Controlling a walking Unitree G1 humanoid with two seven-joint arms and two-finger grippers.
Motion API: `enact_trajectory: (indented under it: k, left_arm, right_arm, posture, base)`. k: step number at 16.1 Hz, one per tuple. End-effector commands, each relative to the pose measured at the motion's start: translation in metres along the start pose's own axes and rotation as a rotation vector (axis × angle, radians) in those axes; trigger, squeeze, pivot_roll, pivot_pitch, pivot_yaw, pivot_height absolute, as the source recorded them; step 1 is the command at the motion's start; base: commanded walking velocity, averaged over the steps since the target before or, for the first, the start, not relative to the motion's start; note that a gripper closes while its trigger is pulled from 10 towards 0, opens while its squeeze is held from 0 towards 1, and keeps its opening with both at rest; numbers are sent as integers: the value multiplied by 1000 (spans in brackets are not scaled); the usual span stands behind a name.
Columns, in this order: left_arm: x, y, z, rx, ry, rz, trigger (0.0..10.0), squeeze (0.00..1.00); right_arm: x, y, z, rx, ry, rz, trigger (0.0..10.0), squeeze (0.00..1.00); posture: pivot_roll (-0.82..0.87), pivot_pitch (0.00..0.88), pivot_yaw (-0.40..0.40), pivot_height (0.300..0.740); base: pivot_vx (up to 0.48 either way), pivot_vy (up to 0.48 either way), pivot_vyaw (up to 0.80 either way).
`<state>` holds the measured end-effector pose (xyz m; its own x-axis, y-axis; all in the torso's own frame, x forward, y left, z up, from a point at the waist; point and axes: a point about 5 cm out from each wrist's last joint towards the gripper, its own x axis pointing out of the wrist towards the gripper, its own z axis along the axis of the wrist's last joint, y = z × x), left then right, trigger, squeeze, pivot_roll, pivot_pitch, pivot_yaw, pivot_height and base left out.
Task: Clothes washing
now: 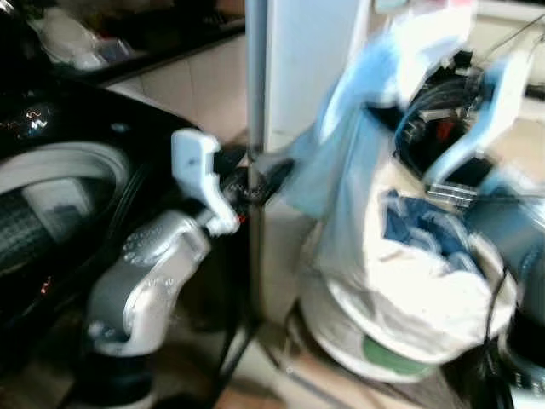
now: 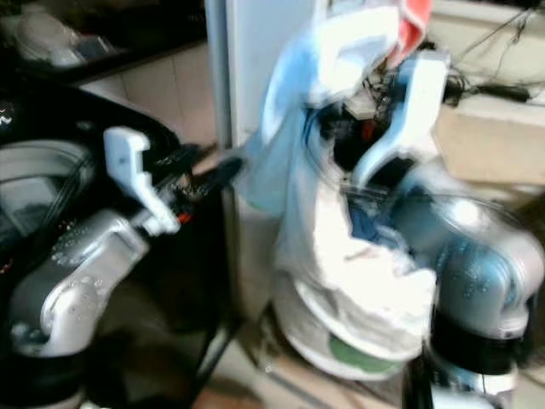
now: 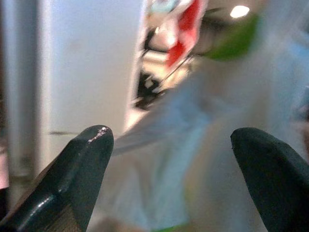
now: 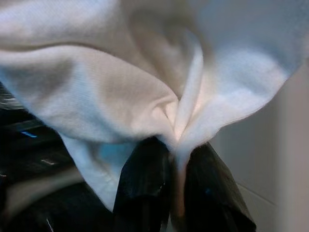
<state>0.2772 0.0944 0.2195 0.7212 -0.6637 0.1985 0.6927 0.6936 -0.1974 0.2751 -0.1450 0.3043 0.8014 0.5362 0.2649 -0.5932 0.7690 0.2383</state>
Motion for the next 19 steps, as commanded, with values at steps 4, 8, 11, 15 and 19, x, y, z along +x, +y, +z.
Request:
enact_trajectory:
  k: [4,8,11,15,19]
  left_arm:
    - [13,-33,-2,-69,9,-238,10000,1000]
    - [36,-26,-1,17,-11,-111,10000,1000]
    - [48,-13,-1,64,-27,36,10000,0]
    - [26,-2,-5,105,-10,79,10000,0]
    - [-18,35,-7,214,68,287,10000,0]
  right_arm:
    - [15,12,15,182,-58,134,10000,0]
    - [20,15,20,251,-51,166,10000,0]
    - [21,17,18,275,-39,163,10000,0]
    - [4,-8,-5,-123,91,-120,10000,0]
    - [-28,-27,-41,-156,158,-360,10000,0]
  posture:
    - [-117,0,-19,740]
    - [-126,0,-31,740]
    - [-131,0,-30,740]
    - [-138,0,-22,740]
    - [-113,0,-32,740]
  base:
    - [0,0,0]
    - [0,0,0]
    - [0,0,0]
    - [0,0,0]
    - [0,0,0]
